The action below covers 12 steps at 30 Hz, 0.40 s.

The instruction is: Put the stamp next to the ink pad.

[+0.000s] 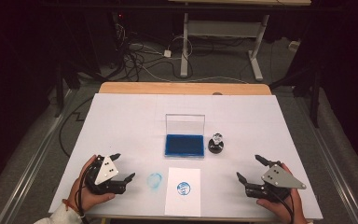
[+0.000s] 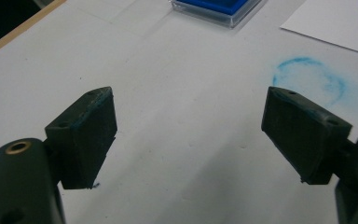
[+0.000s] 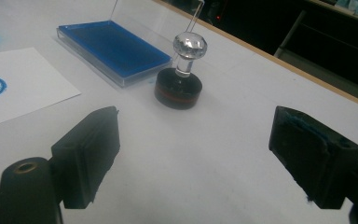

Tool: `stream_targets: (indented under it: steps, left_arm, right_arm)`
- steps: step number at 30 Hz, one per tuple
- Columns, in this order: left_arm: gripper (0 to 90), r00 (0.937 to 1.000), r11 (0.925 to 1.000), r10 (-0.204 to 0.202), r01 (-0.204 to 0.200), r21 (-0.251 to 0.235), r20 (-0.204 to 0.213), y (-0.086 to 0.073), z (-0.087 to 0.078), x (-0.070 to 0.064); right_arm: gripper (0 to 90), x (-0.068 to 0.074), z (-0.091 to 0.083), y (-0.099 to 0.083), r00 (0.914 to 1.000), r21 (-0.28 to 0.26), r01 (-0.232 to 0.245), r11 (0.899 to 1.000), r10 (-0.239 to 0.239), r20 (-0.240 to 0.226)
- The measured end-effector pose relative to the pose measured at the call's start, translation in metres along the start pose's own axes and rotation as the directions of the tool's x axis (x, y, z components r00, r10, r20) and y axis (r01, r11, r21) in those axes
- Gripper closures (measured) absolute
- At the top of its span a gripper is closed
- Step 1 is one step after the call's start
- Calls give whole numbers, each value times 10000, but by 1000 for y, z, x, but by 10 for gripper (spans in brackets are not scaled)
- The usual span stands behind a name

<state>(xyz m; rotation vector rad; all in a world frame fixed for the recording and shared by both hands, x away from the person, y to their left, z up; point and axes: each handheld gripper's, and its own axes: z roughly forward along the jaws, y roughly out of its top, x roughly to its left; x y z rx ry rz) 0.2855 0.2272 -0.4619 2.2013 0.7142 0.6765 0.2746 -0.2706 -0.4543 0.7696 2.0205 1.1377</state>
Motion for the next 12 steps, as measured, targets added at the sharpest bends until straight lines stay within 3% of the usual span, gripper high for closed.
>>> stream_targets:
  steps: [5,12]
  left_arm:
    - [176,10000,10000,-23,23,18,5,1,1,1]
    - [176,10000,10000,-34,34,42,-15,1,1,2]
  right_arm:
    - [166,-1,1,0,9997,-32,-181,9998,181,-139]
    - [166,-1,2,0,10000,124,-79,9999,78,40]
